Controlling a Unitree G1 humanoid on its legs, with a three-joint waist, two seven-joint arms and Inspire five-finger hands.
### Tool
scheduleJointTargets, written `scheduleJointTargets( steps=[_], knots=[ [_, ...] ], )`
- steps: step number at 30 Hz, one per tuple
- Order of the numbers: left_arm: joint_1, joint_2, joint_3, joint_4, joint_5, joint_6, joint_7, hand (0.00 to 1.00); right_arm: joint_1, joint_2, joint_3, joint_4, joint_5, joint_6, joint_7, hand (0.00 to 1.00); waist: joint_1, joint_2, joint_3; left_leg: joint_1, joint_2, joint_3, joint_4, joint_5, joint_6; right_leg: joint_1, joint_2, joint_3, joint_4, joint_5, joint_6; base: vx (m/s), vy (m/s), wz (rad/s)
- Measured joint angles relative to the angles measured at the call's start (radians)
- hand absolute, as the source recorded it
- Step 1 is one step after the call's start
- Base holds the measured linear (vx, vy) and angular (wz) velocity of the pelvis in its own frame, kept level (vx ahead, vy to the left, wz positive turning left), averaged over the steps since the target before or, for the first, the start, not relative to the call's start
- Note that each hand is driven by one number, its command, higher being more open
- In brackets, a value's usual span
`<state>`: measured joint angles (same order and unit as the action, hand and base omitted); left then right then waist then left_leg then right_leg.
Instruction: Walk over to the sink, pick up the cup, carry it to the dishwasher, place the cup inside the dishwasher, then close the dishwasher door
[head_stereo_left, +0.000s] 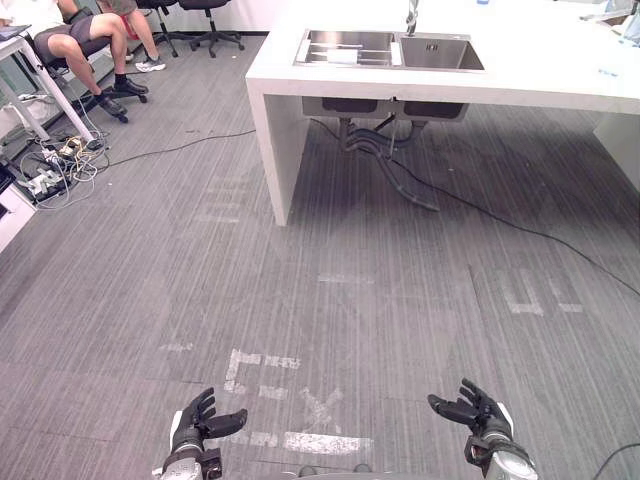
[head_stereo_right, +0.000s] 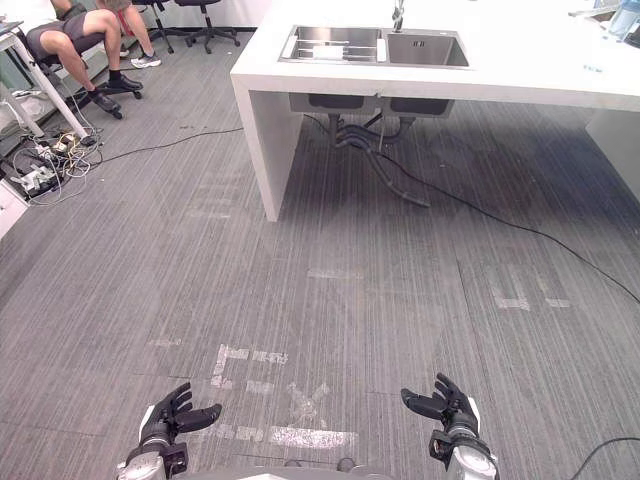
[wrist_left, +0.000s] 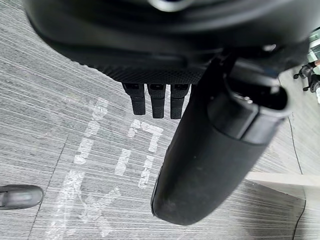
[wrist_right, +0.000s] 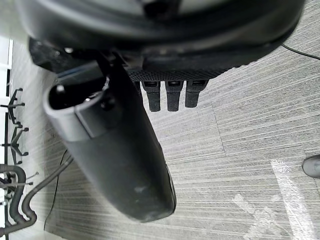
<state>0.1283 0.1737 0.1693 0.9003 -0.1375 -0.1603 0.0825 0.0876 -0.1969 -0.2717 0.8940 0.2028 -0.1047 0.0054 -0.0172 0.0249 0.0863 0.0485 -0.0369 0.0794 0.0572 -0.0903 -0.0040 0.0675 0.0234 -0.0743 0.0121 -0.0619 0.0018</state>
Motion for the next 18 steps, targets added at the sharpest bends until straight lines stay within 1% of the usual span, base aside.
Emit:
scheduleJointTargets(
  steps=[10, 18],
  knots=[
    [0.019, -0.006, -0.002, -0.01, 0.002, 0.0, 0.0, 0.9, 0.004, 0.004, -0.006, 0.049, 0.001, 0.005, 0.0, 0.9, -0.003, 0.001, 0.0, -0.002, 0.001, -0.004, 0.001, 0.0, 0.002, -0.005, 0.0, -0.01, 0.004, -0.001, -0.003, -0.02, -0.004, 0.02],
    [0.03, -0.007, -0.015, -0.068, 0.001, 0.0, 0.001, 0.9, 0.0, 0.005, -0.012, 0.047, 0.004, 0.005, -0.005, 0.9, -0.001, 0.001, 0.0, -0.005, 0.005, 0.017, -0.011, 0.001, 0.002, -0.018, 0.005, 0.009, 0.003, 0.0, -0.003, 0.02, 0.001, -0.08]
  ],
)
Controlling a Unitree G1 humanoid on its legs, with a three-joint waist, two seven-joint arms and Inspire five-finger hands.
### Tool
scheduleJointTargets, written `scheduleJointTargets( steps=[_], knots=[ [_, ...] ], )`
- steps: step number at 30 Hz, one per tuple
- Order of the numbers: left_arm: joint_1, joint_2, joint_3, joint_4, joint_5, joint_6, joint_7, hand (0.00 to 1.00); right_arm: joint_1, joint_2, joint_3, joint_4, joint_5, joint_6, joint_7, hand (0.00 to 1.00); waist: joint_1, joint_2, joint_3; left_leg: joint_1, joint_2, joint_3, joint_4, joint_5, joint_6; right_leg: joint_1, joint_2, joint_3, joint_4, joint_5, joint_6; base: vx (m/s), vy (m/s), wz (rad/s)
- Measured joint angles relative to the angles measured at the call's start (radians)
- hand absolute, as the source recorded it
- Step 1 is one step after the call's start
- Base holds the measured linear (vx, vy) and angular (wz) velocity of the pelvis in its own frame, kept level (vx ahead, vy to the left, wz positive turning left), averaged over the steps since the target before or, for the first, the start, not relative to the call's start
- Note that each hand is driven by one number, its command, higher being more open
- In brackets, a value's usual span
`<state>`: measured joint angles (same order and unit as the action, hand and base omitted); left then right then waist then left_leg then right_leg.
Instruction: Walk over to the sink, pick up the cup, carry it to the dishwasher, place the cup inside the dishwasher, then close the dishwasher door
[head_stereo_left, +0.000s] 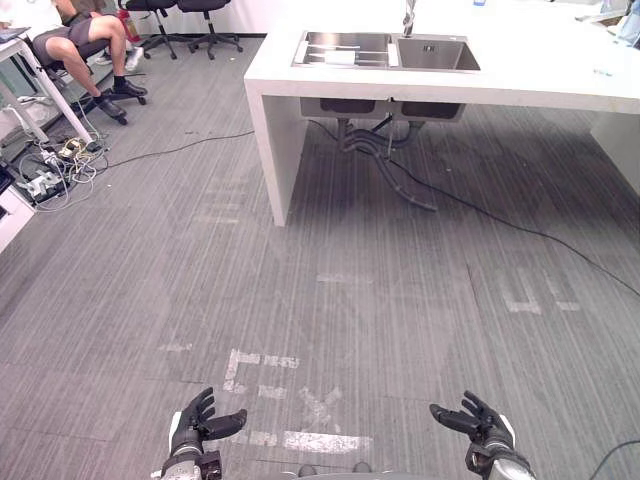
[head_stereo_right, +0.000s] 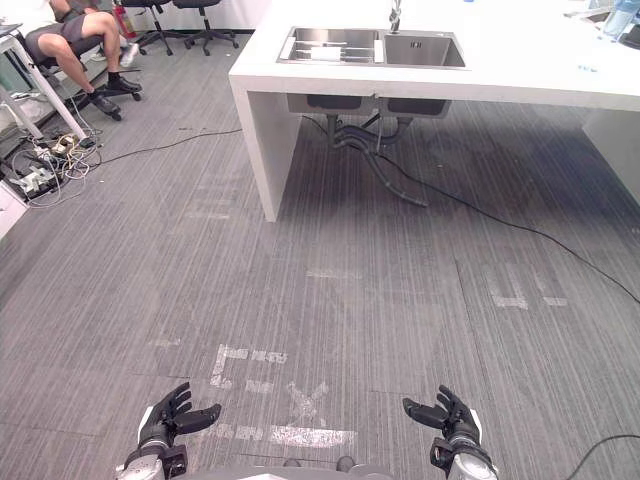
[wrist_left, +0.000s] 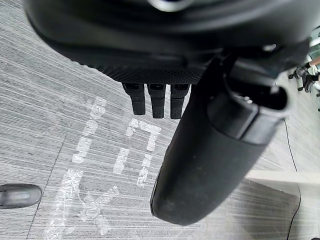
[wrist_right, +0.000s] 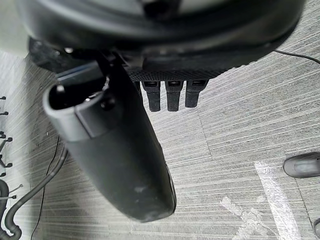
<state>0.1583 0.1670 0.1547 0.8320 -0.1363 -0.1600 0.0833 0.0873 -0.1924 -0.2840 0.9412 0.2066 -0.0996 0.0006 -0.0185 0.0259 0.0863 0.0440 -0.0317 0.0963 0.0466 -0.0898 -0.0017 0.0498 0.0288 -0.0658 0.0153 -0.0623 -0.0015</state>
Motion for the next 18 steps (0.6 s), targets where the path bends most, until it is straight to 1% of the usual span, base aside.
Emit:
scheduleJointTargets(
  steps=[3, 4, 5, 6, 7, 8, 9, 10, 11, 12, 13, 14, 15, 16, 17, 18],
  knots=[
    [-0.007, -0.003, -0.006, -0.011, -0.001, 0.0, 0.001, 0.9, -0.006, 0.001, -0.016, -0.004, 0.007, 0.0, -0.005, 0.9, 0.0, 0.001, 0.001, -0.003, 0.001, 0.008, 0.0, -0.003, 0.003, -0.01, 0.001, 0.011, 0.0, 0.0, 0.0, 0.03, 0.006, -0.12],
    [-0.008, -0.004, -0.006, -0.018, -0.001, 0.0, 0.002, 0.9, -0.01, 0.001, -0.018, -0.015, 0.007, 0.0, -0.009, 0.9, 0.001, 0.005, 0.002, -0.01, 0.005, 0.019, 0.005, -0.014, 0.017, -0.019, 0.005, 0.019, 0.001, 0.0, 0.0, 0.02, 0.011, -0.22],
    [-0.008, -0.005, -0.006, -0.023, -0.001, 0.0, 0.003, 0.9, -0.013, 0.001, -0.018, -0.021, 0.007, 0.0, -0.011, 0.9, 0.002, 0.007, 0.005, -0.018, 0.007, 0.025, 0.016, -0.021, 0.023, -0.024, 0.007, 0.025, 0.002, 0.0, 0.0, 0.02, 0.018, -0.29],
    [-0.004, -0.008, -0.006, -0.036, -0.001, 0.0, 0.003, 0.9, -0.025, 0.001, -0.018, -0.024, 0.007, 0.0, -0.013, 0.9, 0.003, 0.01, 0.008, -0.039, 0.011, 0.038, 0.048, -0.043, 0.023, -0.04, 0.008, 0.036, 0.02, -0.01, -0.004, 0.02, 0.021, -0.28],
    [-0.002, -0.014, -0.006, -0.049, -0.002, 0.0, 0.003, 0.9, -0.032, 0.001, -0.019, -0.029, 0.006, 0.0, -0.019, 0.9, 0.004, 0.015, 0.013, -0.057, 0.014, 0.045, 0.081, -0.065, 0.026, -0.066, 0.008, 0.039, 0.066, -0.037, -0.002, 0.02, 0.021, -0.25],
    [-0.002, -0.023, -0.008, -0.065, -0.002, 0.0, 0.003, 0.9, -0.035, 0.001, -0.02, -0.038, 0.006, 0.0, -0.026, 0.9, 0.003, 0.02, 0.021, -0.074, 0.013, 0.05, 0.126, -0.101, 0.032, -0.109, 0.001, 0.04, 0.166, -0.099, 0.011, 0.02, 0.027, -0.12],
    [0.0, -0.027, -0.012, -0.084, -0.002, 0.0, 0.004, 0.9, -0.035, 0.002, -0.02, -0.044, 0.006, 0.001, -0.029, 0.9, 0.004, 0.017, 0.034, -0.079, 0.007, 0.052, 0.159, -0.127, 0.039, -0.141, -0.012, 0.037, 0.26, -0.152, 0.029, 0.03, 0.041, -0.03],
    [0.001, -0.025, -0.028, -0.094, -0.002, 0.0, 0.005, 0.9, -0.033, 0.002, -0.02, -0.047, 0.006, 0.003, -0.033, 0.9, 0.002, 0.009, 0.041, -0.082, -0.005, 0.052, 0.189, -0.16, 0.052, -0.19, -0.034, 0.018, 0.391, -0.205, 0.054, 0.04, 0.043, -0.03],
    [0.001, -0.025, -0.035, -0.096, -0.003, 0.0, 0.005, 0.9, -0.031, 0.002, -0.02, -0.051, 0.006, 0.004, -0.034, 0.9, 0.002, 0.008, 0.043, -0.08, -0.011, 0.051, 0.194, -0.173, 0.063, -0.221, -0.048, 0.0, 0.464, -0.217, 0.058, 0.1, 0.026, 0.04],
    [-0.001, -0.022, -0.054, -0.1, -0.003, 0.0, 0.007, 0.9, -0.027, 0.004, -0.014, -0.061, 0.005, 0.006, -0.035, 0.9, 0.0, 0.01, 0.052, -0.069, -0.015, 0.044, 0.204, -0.19, 0.071, -0.3, -0.072, -0.033, 0.626, -0.23, 0.058, 0.13, 0.005, 0.08],
    [-0.001, -0.019, -0.061, -0.104, -0.003, 0.0, 0.007, 0.9, -0.025, 0.006, -0.011, -0.061, 0.005, 0.009, -0.034, 0.9, -0.003, 0.008, 0.057, -0.059, -0.018, 0.039, 0.204, -0.198, 0.072, -0.326, -0.084, -0.05, 0.686, -0.24, 0.05, 0.23, -0.006, 0.2],
    [-0.002, -0.014, -0.076, -0.11, -0.003, 0.002, 0.009, 0.9, -0.019, 0.008, -0.007, -0.061, 0.005, 0.017, -0.035, 0.9, -0.006, 0.007, 0.065, -0.035, -0.015, 0.027, 0.202, -0.21, 0.08, -0.363, -0.108, -0.087, 0.73, -0.262, 0.036, 0.38, -0.035, 0.22],
    [-0.01, -0.013, -0.081, -0.112, -0.003, 0.002, 0.014, 0.9, -0.021, 0.008, -0.001, -0.061, 0.005, 0.02, -0.035, 0.9, -0.01, 0.009, 0.084, -0.002, -0.002, 0.019, 0.199, -0.224, 0.07, -0.385, -0.122, -0.128, 0.714, -0.269, 0.035, 0.42, -0.051, 0.21],
    [-0.014, -0.012, -0.082, -0.112, -0.003, 0.002, 0.02, 0.9, -0.023, 0.007, 0.006, -0.061, 0.005, 0.02, -0.036, 0.9, -0.012, 0.012, 0.091, 0.012, 0.01, 0.014, 0.199, -0.23, 0.062, -0.4, -0.123, -0.147, 0.692, -0.268, 0.035, 0.51, -0.093, 0.25],
    [-0.023, -0.009, -0.082, -0.111, -0.003, 0.002, 0.028, 0.9, -0.028, 0.007, 0.022, -0.061, 0.005, 0.02, -0.035, 0.9, -0.027, 0.022, 0.099, 0.038, 0.042, 0.0, 0.191, -0.247, 0.046, -0.437, -0.118, -0.191, 0.631, -0.264, 0.032, 0.51, -0.125, 0.29],
    [-0.041, -0.005, -0.082, -0.11, -0.003, 0.002, 0.03, 0.9, -0.031, 0.004, 0.035, -0.061, 0.005, 0.02, -0.034, 0.9, -0.033, 0.036, 0.107, 0.077, 0.082, -0.01, 0.149, -0.246, 0.035, -0.482, -0.104, -0.227, 0.539, -0.227, 0.029, 0.54, -0.14, 0.31]
  ],
)
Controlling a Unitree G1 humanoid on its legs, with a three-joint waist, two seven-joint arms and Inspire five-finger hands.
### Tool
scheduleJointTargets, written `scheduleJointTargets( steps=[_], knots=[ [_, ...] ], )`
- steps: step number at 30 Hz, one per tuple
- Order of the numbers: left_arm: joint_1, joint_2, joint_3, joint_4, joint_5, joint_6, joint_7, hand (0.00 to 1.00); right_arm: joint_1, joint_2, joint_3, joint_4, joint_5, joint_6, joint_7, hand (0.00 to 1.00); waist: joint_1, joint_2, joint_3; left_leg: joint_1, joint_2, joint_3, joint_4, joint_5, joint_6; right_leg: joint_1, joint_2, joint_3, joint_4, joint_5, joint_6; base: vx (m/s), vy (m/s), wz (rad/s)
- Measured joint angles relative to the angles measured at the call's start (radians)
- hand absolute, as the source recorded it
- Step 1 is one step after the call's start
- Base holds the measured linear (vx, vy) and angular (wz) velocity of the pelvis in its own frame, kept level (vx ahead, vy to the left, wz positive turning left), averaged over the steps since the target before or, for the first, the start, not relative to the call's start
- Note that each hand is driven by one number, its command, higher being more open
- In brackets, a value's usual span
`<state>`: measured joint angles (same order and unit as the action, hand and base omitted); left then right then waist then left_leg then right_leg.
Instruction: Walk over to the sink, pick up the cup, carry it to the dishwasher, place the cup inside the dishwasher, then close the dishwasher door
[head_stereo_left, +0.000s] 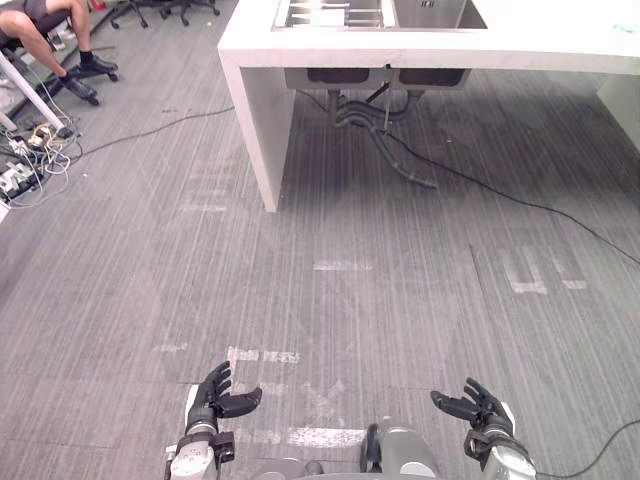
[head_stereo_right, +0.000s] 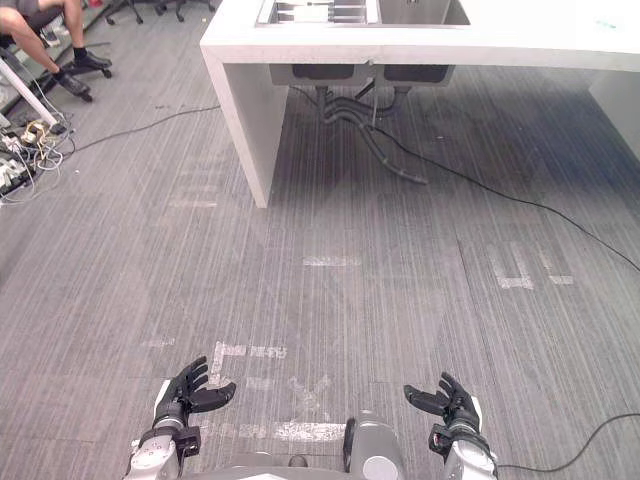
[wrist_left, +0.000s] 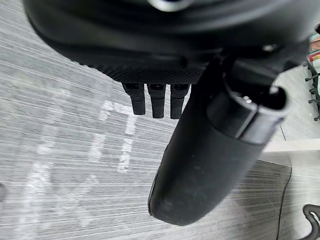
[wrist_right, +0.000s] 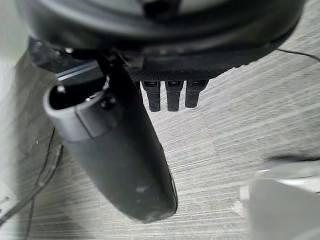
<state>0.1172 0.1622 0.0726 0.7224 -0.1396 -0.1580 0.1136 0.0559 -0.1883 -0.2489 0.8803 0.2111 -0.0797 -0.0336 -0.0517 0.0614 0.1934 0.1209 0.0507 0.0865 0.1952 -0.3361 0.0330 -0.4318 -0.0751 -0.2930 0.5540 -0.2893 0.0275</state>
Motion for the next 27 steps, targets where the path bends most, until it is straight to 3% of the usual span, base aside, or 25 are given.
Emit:
scheduleJointTargets(
  steps=[1, 2, 3, 4, 5, 6, 7, 8, 10, 11, 12, 13, 14, 16, 17, 18, 19, 20, 21, 22, 23, 24, 25, 26, 27],
  knots=[
    [-0.011, 0.002, 0.0, 0.002, 0.0, 0.0, 0.001, 0.9, -0.001, -0.001, 0.002, 0.0, 0.0, 0.0, 0.0, 0.9, -0.002, 0.004, 0.003, 0.019, 0.017, -0.003, -0.023, 0.004, -0.011, -0.017, 0.009, -0.01, -0.066, 0.039, 0.002, 0.59, -0.174, 0.36],
    [-0.03, 0.012, -0.004, 0.004, 0.0, -0.001, 0.003, 0.9, -0.001, -0.002, 0.002, 0.0, 0.0, 0.0, 0.0, 0.9, -0.004, -0.009, 0.006, 0.051, 0.028, -0.016, -0.045, 0.008, -0.05, -0.032, 0.018, -0.006, -0.212, 0.157, -0.001, 0.64, -0.209, 0.42],
    [-0.044, 0.018, -0.005, 0.016, 0.0, -0.001, 0.004, 0.9, 0.004, -0.009, 0.0, 0.0, 0.0, -0.001, -0.003, 0.9, -0.015, -0.02, 0.004, 0.086, 0.042, -0.03, -0.04, -0.014, -0.089, -0.022, 0.015, -0.001, -0.237, 0.351, -0.071, 0.8, -0.272, 0.35],
    [-0.063, 0.011, -0.003, 0.043, 0.001, -0.001, 0.009, 0.9, -0.016, -0.018, -0.005, 0.008, 0.0, 0.0, -0.01, 0.9, -0.017, 0.01, 0.011, 0.081, 0.08, -0.039, 0.019, -0.015, -0.12, -0.026, 0.038, -0.017, -0.16, 0.298, -0.123, 0.66, -0.244, 0.23],
    [-0.074, 0.012, -0.003, 0.05, 0.001, -0.001, 0.008, 0.9, -0.025, -0.016, -0.007, 0.008, 0.0, -0.002, -0.012, 0.9, -0.02, 0.008, 0.01, 0.059, 0.082, -0.049, 0.078, 0.004, -0.151, -0.023, 0.038, -0.02, -0.14, 0.262, -0.129, 0.65, -0.262, 0.01],
    [-0.085, 0.005, -0.002, 0.051, 0.001, -0.001, 0.01, 0.9, -0.036, -0.017, -0.009, 0.007, 0.001, -0.002, -0.012, 0.9, -0.019, 0.005, 0.015, 0.01, 0.091, -0.055, 0.231, 0.066, -0.179, 0.014, 0.05, -0.017, -0.136, 0.22, -0.132, 0.52, -0.226, 0.01],
    [-0.087, -0.004, 0.001, 0.051, 0.0, -0.001, 0.011, 0.9, -0.039, -0.017, -0.008, 0.007, 0.001, -0.002, -0.01, 0.9, -0.018, 0.008, 0.024, -0.028, 0.101, -0.061, 0.369, 0.136, -0.18, 0.071, 0.062, -0.017, -0.162, 0.204, -0.137, 0.67, -0.269, -0.02],
    [-0.077, -0.025, 0.013, 0.036, -0.001, -0.001, 0.011, 0.9, -0.037, -0.012, 0.001, 0.009, 0.002, -0.002, -0.01, 0.9, -0.012, 0.014, 0.032, -0.114, 0.134, -0.075, 0.636, 0.191, -0.196, 0.199, 0.099, -0.018, -0.245, 0.195, -0.143, 0.66, -0.235, -0.07],
    [-0.053, -0.034, 0.018, -0.031, -0.006, -0.002, 0.011, 0.9, -0.036, 0.014, 0.019, 0.004, 0.007, -0.01, -0.013, 0.9, 0.012, 0.0, 0.044, -0.225, 0.182, -0.034, 0.915, 0.164, -0.174, 0.374, 0.143, 0.01, -0.361, 0.193, -0.146, 0.59, -0.204, -0.25],
    [-0.04, -0.04, 0.017, -0.094, -0.007, -0.001, 0.012, 0.9, -0.037, 0.027, 0.022, -0.016, 0.019, -0.018, -0.012, 0.9, 0.034, -0.014, 0.049, -0.31, 0.196, 0.004, 0.983, 0.146, -0.155, 0.454, 0.153, 0.033, -0.422, 0.189, -0.152, 0.51, -0.175, -0.36],
    [-0.035, -0.044, 0.016, -0.131, -0.007, -0.001, 0.012, 0.9, -0.037, 0.032, 0.022, -0.028, 0.026, -0.023, -0.012, 0.9, 0.042, -0.017, 0.049, -0.359, 0.2, 0.02, 0.986, 0.14, -0.149, 0.483, 0.158, 0.046, -0.452, 0.189, -0.152, 0.59, -0.172, -0.52],
    [-0.029, -0.055, 0.014, -0.226, -0.022, -0.002, 0.014, 0.9, -0.051, 0.036, 0.023, -0.04, 0.028, -0.033, -0.011, 0.9, 0.067, -0.018, 0.049, -0.482, 0.2, 0.056, 0.921, 0.117, -0.14, 0.536, 0.167, 0.074, -0.514, 0.187, -0.152, 0.57, -0.097, -0.44],
    [-0.03, -0.056, 0.014, -0.28, -0.028, -0.002, 0.015, 0.9, -0.062, 0.036, 0.023, -0.033, 0.028, -0.033, -0.012, 0.9, 0.075, -0.026, 0.054, -0.533, 0.176, 0.065, 0.824, 0.106, -0.13, 0.56, 0.16, 0.085, -0.531, 0.177, -0.147, 0.47, -0.024, -0.4],
    [-0.03, -0.059, 0.009, -0.4, -0.026, -0.002, 0.028, 0.9, -0.067, 0.032, 0.023, -0.021, 0.03, -0.032, -0.018, 0.9, 0.094, -0.052, 0.071, -0.564, 0.075, 0.057, 0.462, 0.123, -0.121, 0.623, 0.121, 0.105, -0.535, 0.123, -0.122, 0.5, 0.067, -0.2],
    [-0.029, -0.063, 0.008, -0.435, -0.026, -0.002, 0.035, 0.9, -0.059, 0.029, 0.023, -0.02, 0.03, -0.032, -0.019, 0.9, 0.099, -0.054, 0.071, -0.562, 0.05, 0.049, 0.336, 0.159, -0.123, 0.637, 0.112, 0.11, -0.535, 0.106, -0.111, 0.64, 0.141, -0.27],
    [-0.028, -0.072, 0.007, -0.511, -0.025, -0.002, 0.051, 0.9, -0.045, 0.016, 0.023, -0.015, 0.03, -0.032, -0.024, 0.9, 0.113, -0.042, 0.065, -0.55, 0.019, 0.02, 0.097, 0.242, -0.131, 0.662, 0.111, 0.129, -0.535, 0.072, -0.092, 0.45, 0.126, -0.32],
    [-0.028, -0.073, 0.008, -0.552, -0.02, -0.002, 0.063, 0.9, -0.043, 0.01, 0.024, -0.004, 0.03, -0.032, -0.026, 0.9, 0.12, -0.033, 0.064, -0.551, 0.014, 0.005, 0.034, 0.283, -0.13, 0.677, 0.116, 0.142, -0.535, 0.054, -0.079, 0.68, 0.21, -0.53],
    [-0.033, -0.06, 0.012, -0.627, 0.002, -0.003, 0.095, 0.9, -0.043, 0.012, 0.024, 0.024, 0.026, -0.028, -0.032, 0.9, 0.132, -0.048, 0.063, -0.544, -0.004, -0.002, 0.057, 0.403, -0.063, 0.709, 0.097, 0.167, -0.533, 0.02, -0.045, 0.62, 0.214, -0.49],
    [-0.039, -0.058, 0.032, -0.709, 0.017, -0.003, 0.113, 0.9, -0.04, 0.018, 0.023, 0.036, 0.021, -0.025, -0.033, 0.9, 0.136, -0.079, 0.056, -0.546, -0.034, -0.005, 0.083, 0.431, -0.018, 0.707, 0.053, 0.185, -0.496, -0.001, -0.011, 0.5, 0.172, -0.39],
    [-0.041, -0.063, 0.038, -0.75, 0.029, -0.003, 0.123, 0.9, -0.039, 0.017, 0.02, 0.036, 0.02, -0.024, -0.032, 0.9, 0.134, -0.084, 0.055, -0.547, -0.044, -0.003, 0.107, 0.423, -0.004, 0.69, 0.037, 0.199, -0.452, -0.006, -0.004, 0.67, 0.213, -0.25],
    [-0.041, -0.061, 0.039, -0.826, 0.055, -0.003, 0.143, 0.9, -0.031, 0.016, 0.019, 0.038, 0.019, -0.023, -0.032, 0.9, 0.133, -0.085, 0.054, -0.541, -0.049, 0.013, 0.166, 0.358, 0.009, 0.644, 0.017, 0.229, -0.309, -0.007, -0.001, 0.65, 0.205, -0.22],
    [-0.041, -0.051, 0.04, -0.896, 0.077, -0.004, 0.157, 0.9, -0.027, 0.023, 0.02, 0.042, 0.013, -0.022, -0.03, 0.9, 0.131, -0.086, 0.054, -0.506, -0.054, 0.022, 0.221, 0.292, 0.015, 0.578, 0.0, 0.241, -0.082, 0.012, 0.089, 0.77, 0.242, -0.16],
    [-0.045, -0.043, 0.04, -0.927, 0.095, -0.005, 0.169, 0.9, -0.021, 0.026, 0.02, 0.044, 0.004, -0.022, -0.028, 0.9, 0.126, -0.088, 0.054, -0.48, -0.059, 0.02, 0.237, 0.261, 0.022, 0.542, -0.011, 0.248, 0.045, 0.05, 0.183, 0.62, 0.171, 0.15],
    [-0.065, -0.019, 0.039, -0.966, 0.132, -0.011, 0.191, 0.9, -0.005, 0.036, 0.021, 0.044, -0.009, -0.021, -0.018, 0.9, 0.106, -0.091, 0.051, -0.42, -0.075, 0.006, 0.24, 0.222, 0.034, 0.472, -0.034, 0.265, 0.266, 0.082, 0.245, 0.58, 0.117, 0.31],
    [-0.084, -0.002, 0.042, -0.999, 0.154, -0.016, 0.211, 0.9, -0.006, 0.041, 0.024, 0.042, -0.009, -0.02, -0.007, 0.9, 0.095, -0.089, 0.05, -0.352, -0.077, -0.004, 0.218, 0.195, 0.04, 0.4, -0.051, 0.26, 0.42, 0.074, 0.228, 0.57, 0.093, 0.3]
  ],
)
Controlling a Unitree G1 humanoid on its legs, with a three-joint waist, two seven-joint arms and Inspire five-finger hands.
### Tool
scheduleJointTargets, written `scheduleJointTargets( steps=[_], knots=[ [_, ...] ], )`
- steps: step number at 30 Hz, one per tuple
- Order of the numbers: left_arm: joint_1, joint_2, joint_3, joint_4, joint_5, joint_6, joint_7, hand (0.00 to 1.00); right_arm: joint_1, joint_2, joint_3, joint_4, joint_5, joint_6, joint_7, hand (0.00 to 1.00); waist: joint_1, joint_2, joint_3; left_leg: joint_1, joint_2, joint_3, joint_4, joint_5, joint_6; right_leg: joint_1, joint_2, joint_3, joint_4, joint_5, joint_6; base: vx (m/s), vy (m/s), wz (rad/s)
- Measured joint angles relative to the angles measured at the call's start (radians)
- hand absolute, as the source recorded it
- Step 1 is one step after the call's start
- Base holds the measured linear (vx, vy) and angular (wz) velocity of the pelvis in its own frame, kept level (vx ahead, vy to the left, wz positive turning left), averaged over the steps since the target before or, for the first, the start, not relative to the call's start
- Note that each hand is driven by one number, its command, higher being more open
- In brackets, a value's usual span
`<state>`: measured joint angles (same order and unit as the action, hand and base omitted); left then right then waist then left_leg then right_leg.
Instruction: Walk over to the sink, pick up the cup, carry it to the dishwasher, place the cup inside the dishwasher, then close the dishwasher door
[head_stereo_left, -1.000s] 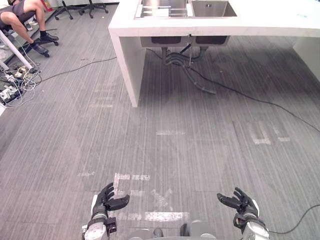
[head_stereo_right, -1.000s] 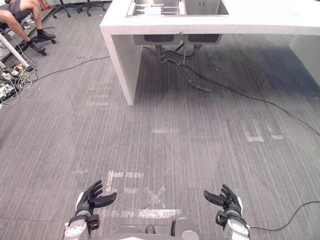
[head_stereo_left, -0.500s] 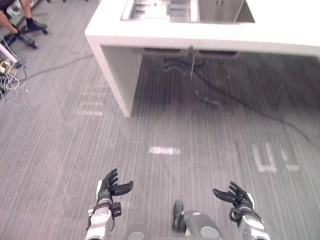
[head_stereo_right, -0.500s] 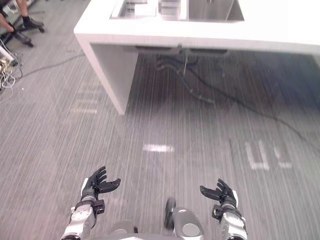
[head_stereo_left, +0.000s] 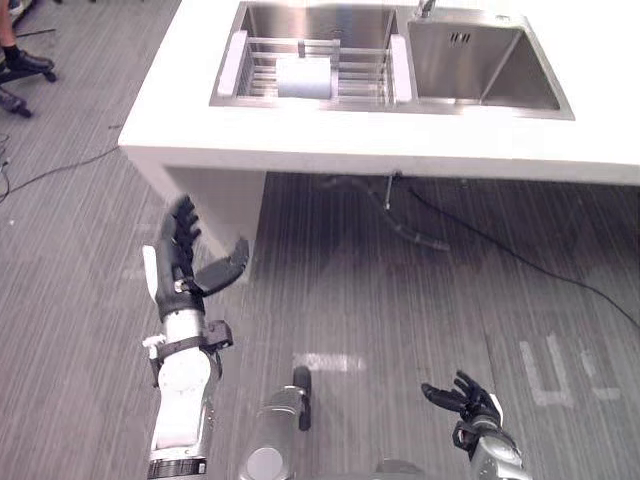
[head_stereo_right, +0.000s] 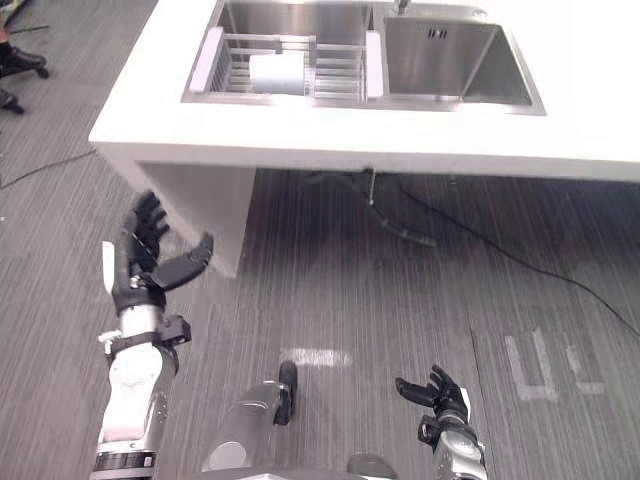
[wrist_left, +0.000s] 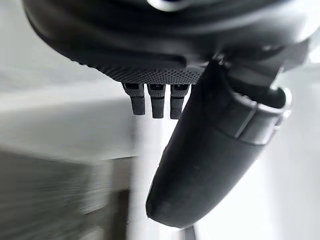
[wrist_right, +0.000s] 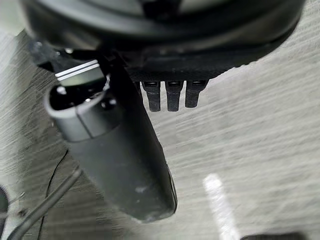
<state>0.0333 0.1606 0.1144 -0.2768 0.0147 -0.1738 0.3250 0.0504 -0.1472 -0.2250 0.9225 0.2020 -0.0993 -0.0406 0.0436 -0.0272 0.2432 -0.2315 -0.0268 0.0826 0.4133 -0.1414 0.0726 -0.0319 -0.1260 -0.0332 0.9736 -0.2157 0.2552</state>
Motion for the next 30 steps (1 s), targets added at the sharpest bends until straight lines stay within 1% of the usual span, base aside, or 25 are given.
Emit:
scheduleJointTargets(
  steps=[1, 2, 3, 4, 6, 7, 8, 9, 10, 11, 12, 13, 14, 15, 16, 17, 18, 19, 20, 22, 23, 24, 25, 27, 30],
  knots=[
    [-0.004, 0.007, 0.001, -0.017, 0.018, -0.006, 0.013, 0.9, 0.0, 0.005, 0.004, -0.004, 0.0, 0.0, 0.004, 0.9, -0.002, 0.001, -0.001, 0.037, 0.001, -0.004, -0.018, -0.011, 0.001, -0.034, -0.01, -0.009, 0.042, -0.012, -0.025, 0.53, 0.053, 0.14],
    [-0.011, 0.024, 0.002, -0.049, 0.054, -0.019, 0.035, 0.9, 0.005, 0.012, 0.019, -0.021, 0.0, -0.002, 0.012, 0.9, -0.005, 0.0, -0.002, 0.108, 0.006, -0.013, -0.062, -0.031, -0.004, -0.089, -0.03, -0.033, 0.066, -0.04, -0.082, 0.4, 0.026, 0.03],
    [-0.012, 0.034, 0.004, -0.067, 0.074, -0.032, 0.044, 0.9, 0.007, 0.014, 0.029, -0.034, 0.0, -0.003, 0.02, 0.9, -0.005, 0.001, -0.004, 0.15, 0.014, -0.015, -0.085, -0.051, -0.01, -0.134, -0.041, -0.048, 0.051, -0.057, -0.112, 0.56, -0.035, 0.01],
    [-0.014, 0.06, 0.01, -0.078, 0.107, -0.049, 0.051, 0.9, 0.008, 0.017, 0.041, -0.048, -0.001, -0.007, 0.036, 0.9, -0.007, 0.001, -0.007, 0.214, 0.027, -0.019, -0.109, -0.085, -0.022, -0.21, -0.049, -0.072, -0.007, -0.082, -0.149, 0.53, -0.121, -0.03],
    [-0.015, 0.086, 0.011, -0.075, 0.122, -0.051, 0.05, 0.9, 0.008, 0.017, 0.044, -0.048, -0.001, -0.008, 0.044, 0.9, -0.012, 0.006, -0.012, 0.269, 0.05, -0.026, -0.129, -0.108, -0.046, -0.279, -0.041, -0.098, -0.118, -0.096, -0.174, 0.5, -0.185, 0.1],
    [-0.018, 0.104, 0.01, -0.061, 0.13, -0.052, 0.045, 0.9, 0.008, 0.017, 0.046, -0.048, -0.003, -0.008, 0.047, 0.9, -0.028, 0.014, -0.022, 0.298, 0.075, -0.044, -0.141, -0.126, -0.067, -0.323, -0.019, -0.111, -0.254, -0.086, -0.187, 0.39, -0.191, 0.3],
    [-0.025, 0.114, 0.01, -0.051, 0.134, -0.052, 0.043, 0.9, 0.009, 0.017, 0.047, -0.048, -0.004, -0.008, 0.049, 0.9, -0.037, 0.016, -0.025, 0.309, 0.087, -0.056, -0.144, -0.136, -0.078, -0.338, -0.003, -0.105, -0.332, -0.067, -0.191, 0.51, -0.26, 0.56],
    [-0.053, 0.149, 0.003, -0.012, 0.148, -0.053, 0.034, 0.9, 0.029, 0.015, 0.05, -0.048, -0.005, -0.008, 0.054, 0.9, -0.049, 0.008, -0.029, 0.331, 0.098, -0.072, -0.136, -0.166, -0.115, -0.346, 0.023, -0.079, -0.513, 0.068, -0.203, 0.54, -0.295, 0.68],
    [-0.068, 0.166, -0.011, 0.047, 0.177, -0.049, 0.022, 0.9, 0.044, -0.012, 0.061, -0.035, -0.009, -0.008, 0.056, 0.9, -0.064, 0.039, -0.037, 0.347, 0.142, -0.098, -0.112, -0.193, -0.138, -0.313, 0.055, -0.099, -0.523, 0.169, -0.239, 0.65, -0.331, 0.48],
    [-0.069, 0.179, -0.016, 0.066, 0.185, -0.04, 0.012, 0.9, 0.046, -0.022, 0.063, -0.03, -0.009, -0.006, 0.056, 0.9, -0.059, 0.052, -0.049, 0.341, 0.16, -0.107, -0.1, -0.188, -0.138, -0.307, 0.075, -0.095, -0.522, 0.159, -0.253, 0.65, -0.337, 0.17],
    [-0.097, 0.217, -0.023, 0.104, 0.201, -0.031, -0.022, 0.9, 0.047, -0.034, 0.062, -0.033, -0.009, -0.005, 0.06, 0.9, -0.056, 0.051, -0.051, 0.334, 0.168, -0.111, -0.064, -0.153, -0.162, -0.297, 0.082, -0.101, -0.502, 0.114, -0.271, 0.51, -0.271, -0.02],
    [-0.113, 0.234, -0.039, 0.123, 0.205, -0.026, -0.038, 0.9, 0.049, -0.04, 0.059, -0.034, -0.008, -0.003, 0.06, 0.9, -0.06, 0.052, -0.052, 0.328, 0.172, -0.118, -0.032, -0.136, -0.173, -0.282, 0.082, -0.111, -0.499, 0.095, -0.278, 0.48, -0.29, 0.25],
    [-0.14, 0.261, -0.079, 0.143, 0.205, -0.021, -0.074, 0.9, 0.064, -0.047, 0.057, -0.041, -0.007, -0.001, 0.061, 0.9, -0.067, 0.053, -0.051, 0.287, 0.181, -0.129, 0.102, -0.089, -0.192, -0.227, 0.086, -0.132, -0.52, 0.071, -0.29, 0.45, -0.263, 0.38],
    [-0.152, 0.28, -0.113, 0.145, 0.206, -0.024, -0.108, 0.9, 0.081, -0.048, 0.067, -0.061, -0.007, -0.002, 0.064, 0.9, -0.067, 0.054, -0.051, 0.221, 0.206, -0.126, 0.285, -0.064, -0.201, -0.151, 0.103, -0.139, -0.577, 0.066, -0.296, 0.43, -0.238, 0.27],
    [-0.153, 0.295, -0.127, 0.143, 0.206, -0.029, -0.121, 0.9, 0.09, -0.046, 0.075, -0.076, -0.006, -0.002, 0.064, 0.9, -0.062, 0.054, -0.051, 0.195, 0.22, -0.108, 0.356, -0.078, -0.196, -0.113, 0.113, -0.139, -0.608, 0.066, -0.297, 0.4, -0.18, 0.07],
    [-0.155, 0.333, -0.15, 0.138, 0.207, -0.036, -0.142, 0.9, 0.112, -0.044, 0.079, -0.112, -0.006, -0.003, 0.07, 0.9, -0.06, 0.052, -0.053, 0.146, 0.241, -0.08, 0.434, -0.109, -0.189, -0.048, 0.123, -0.141, -0.657, 0.065, -0.3, 0.35, -0.123, -0.08],
    [-0.157, 0.376, -0.164, 0.124, 0.215, -0.042, -0.159, 0.9, 0.12, -0.044, 0.079, -0.133, -0.003, -0.012, 0.077, 0.9, -0.056, 0.052, -0.061, 0.103, 0.251, -0.052, 0.425, -0.131, -0.177, -0.013, 0.123, -0.137, -0.699, 0.065, -0.3, 0.32, -0.098, -0.06],
    [-0.161, 0.398, -0.167, 0.118, 0.224, -0.048, -0.167, 0.9, 0.118, -0.045, 0.078, -0.136, -0.002, -0.016, 0.077, 0.9, -0.056, 0.052, -0.062, 0.08, 0.253, -0.042, 0.402, -0.14, -0.171, 0.001, 0.121, -0.137, -0.713, 0.065, -0.3, 0.28, -0.049, -0.04],
    [-0.184, 0.436, -0.175, 0.118, 0.242, -0.058, -0.181, 0.9, 0.115, -0.046, 0.077, -0.133, 0.001, -0.021, 0.077, 0.9, -0.051, 0.052, -0.064, 0.047, 0.247, -0.039, 0.317, -0.147, -0.163, 0.023, 0.115, -0.137, -0.735, 0.067, -0.298, 0.25, 0.008, 0.0],
    [-0.226, 0.48, -0.194, 0.122, 0.259, -0.065, -0.201, 0.9, 0.117, -0.046, 0.077, -0.119, 0.001, -0.021, 0.078, 0.9, -0.034, 0.051, -0.066, 0.028, 0.217, -0.044, 0.11, -0.125, -0.16, 0.047, 0.102, -0.136, -0.758, 0.067, -0.295, 0.23, 0.061, 0.01],
    [-0.247, 0.505, -0.214, 0.135, 0.263, -0.07, -0.206, 0.9, 0.119, -0.049, 0.077, -0.105, 0.001, -0.02, 0.079, 0.9, -0.032, 0.061, -0.074, 0.033, 0.199, -0.05, -0.056, 0.004, -0.15, 0.053, 0.101, -0.138, -0.761, 0.064, -0.28, 0.23, 0.123, 0.01],
    [-0.257, 0.526, -0.226, 0.138, 0.267, -0.07, -0.216, 0.9, 0.123, -0.053, 0.076, -0.1, 0.001, -0.019, 0.081, 0.9, -0.032, 0.075, -0.083, 0.032, 0.195, -0.05, -0.128, 0.123, -0.167, 0.058, 0.11, -0.135, -0.761, 0.048, -0.253, 0.28, 0.154, 0.11],
    [-0.269, 0.551, -0.243, 0.159, 0.276, -0.074, -0.232, 0.9, 0.123, -0.035, 0.077, -0.083, 0.001, -0.017, 0.082, 0.9, -0.037, 0.057, -0.093, 0.054, 0.177, -0.05, -0.16, 0.114, -0.169, 0.064, 0.096, -0.134, -0.764, 0.038, -0.242, 0.22, 0.128, 0.12],
    [-0.276, 0.582, -0.278, 0.195, 0.279, -0.072, -0.263, 0.9, 0.132, -0.017, 0.077, -0.083, 0.001, -0.017, 0.086, 0.9, -0.035, 0.036, -0.101, 0.079, 0.154, -0.043, -0.204, 0.121, -0.158, 0.068, 0.072, -0.128, -0.767, 0.037, -0.241, 0.17, 0.124, 0.12],
    [-0.272, 0.641, -0.338, 0.24, 0.279, -0.068, -0.313, 0.9, 0.138, -0.006, 0.079, -0.081, 0.0, -0.017, 0.095, 0.9, -0.034, 0.028, -0.102, 0.13, 0.125, -0.038, -0.265, 0.136, -0.143, 0.093, 0.049, -0.101, -0.783, 0.037, -0.241, 0.08, 0.089, 0.08]
  ],
)
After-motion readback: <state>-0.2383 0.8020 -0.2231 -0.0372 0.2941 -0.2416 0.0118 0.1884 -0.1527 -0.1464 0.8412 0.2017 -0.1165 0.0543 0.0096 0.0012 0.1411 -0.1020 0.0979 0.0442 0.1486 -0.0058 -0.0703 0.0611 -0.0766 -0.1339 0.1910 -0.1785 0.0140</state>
